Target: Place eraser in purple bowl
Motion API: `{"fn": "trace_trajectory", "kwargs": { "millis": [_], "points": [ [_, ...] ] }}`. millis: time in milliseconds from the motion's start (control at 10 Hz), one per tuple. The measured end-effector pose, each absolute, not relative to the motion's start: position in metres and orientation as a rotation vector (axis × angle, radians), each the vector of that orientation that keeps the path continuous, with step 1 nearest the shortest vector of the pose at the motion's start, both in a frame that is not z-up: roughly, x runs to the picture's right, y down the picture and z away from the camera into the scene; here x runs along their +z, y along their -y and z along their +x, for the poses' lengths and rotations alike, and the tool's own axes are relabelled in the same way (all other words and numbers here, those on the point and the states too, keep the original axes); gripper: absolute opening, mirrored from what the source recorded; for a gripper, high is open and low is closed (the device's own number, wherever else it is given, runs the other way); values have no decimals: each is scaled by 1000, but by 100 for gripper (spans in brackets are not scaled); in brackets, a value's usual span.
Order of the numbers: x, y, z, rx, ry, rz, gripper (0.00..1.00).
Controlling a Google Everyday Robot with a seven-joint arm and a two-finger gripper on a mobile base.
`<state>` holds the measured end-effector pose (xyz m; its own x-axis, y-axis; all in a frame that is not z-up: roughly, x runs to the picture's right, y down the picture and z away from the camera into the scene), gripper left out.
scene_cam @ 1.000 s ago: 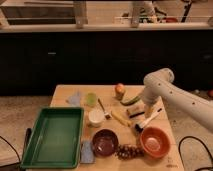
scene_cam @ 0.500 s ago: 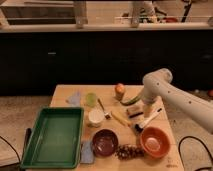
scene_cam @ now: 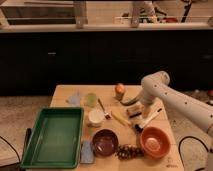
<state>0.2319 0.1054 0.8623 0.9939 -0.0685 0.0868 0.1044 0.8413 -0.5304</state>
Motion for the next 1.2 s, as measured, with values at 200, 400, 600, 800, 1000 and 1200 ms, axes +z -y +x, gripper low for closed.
{"fn": "trace_trajectory", "kwargs": {
  "millis": [200,400,600,800,1000,1200],
  "points": [
    [869,-110,233,-80,62,-564,80],
    [879,-116,235,-63,57,-566,80],
    [885,-119,236,-51,53,-567,80],
    [886,-119,236,-40,49,-565,80],
    [885,-116,234,-22,48,-562,80],
    [887,-114,230,0,50,-563,80]
  ]
}}
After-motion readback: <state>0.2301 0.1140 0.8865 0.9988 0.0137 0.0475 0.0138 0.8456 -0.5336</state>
